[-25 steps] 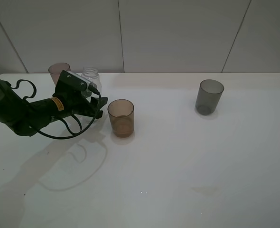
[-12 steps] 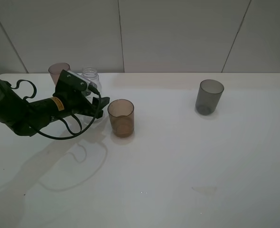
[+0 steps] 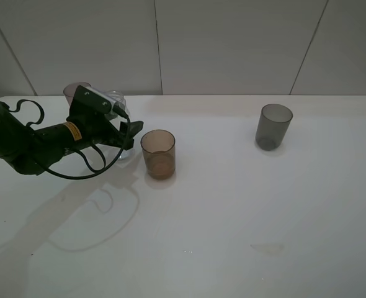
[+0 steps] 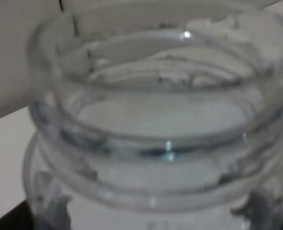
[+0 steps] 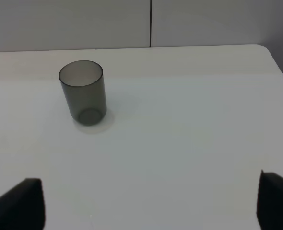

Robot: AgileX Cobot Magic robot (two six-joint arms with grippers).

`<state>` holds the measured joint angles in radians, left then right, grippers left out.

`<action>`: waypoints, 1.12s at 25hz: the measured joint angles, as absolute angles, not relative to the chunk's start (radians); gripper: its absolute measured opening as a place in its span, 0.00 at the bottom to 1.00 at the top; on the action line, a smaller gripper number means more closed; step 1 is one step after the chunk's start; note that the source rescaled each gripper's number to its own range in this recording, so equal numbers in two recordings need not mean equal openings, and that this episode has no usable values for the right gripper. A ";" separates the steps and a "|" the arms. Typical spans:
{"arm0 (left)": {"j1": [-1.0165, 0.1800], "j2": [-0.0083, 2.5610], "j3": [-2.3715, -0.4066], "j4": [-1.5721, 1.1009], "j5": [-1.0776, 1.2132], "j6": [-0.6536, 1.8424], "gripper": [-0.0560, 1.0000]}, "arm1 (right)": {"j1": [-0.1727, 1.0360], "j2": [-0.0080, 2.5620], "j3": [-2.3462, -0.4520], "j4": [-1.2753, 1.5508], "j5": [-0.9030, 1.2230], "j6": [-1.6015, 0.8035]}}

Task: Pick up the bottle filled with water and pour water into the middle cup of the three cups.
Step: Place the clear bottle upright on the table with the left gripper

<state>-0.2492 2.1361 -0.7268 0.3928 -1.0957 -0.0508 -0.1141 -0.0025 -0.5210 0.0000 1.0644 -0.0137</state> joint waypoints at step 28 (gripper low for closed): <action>-0.249 1.710 -0.699 0.391 -0.924 -0.140 1.00 | -0.114 -0.002 -0.521 0.000 1.064 -0.014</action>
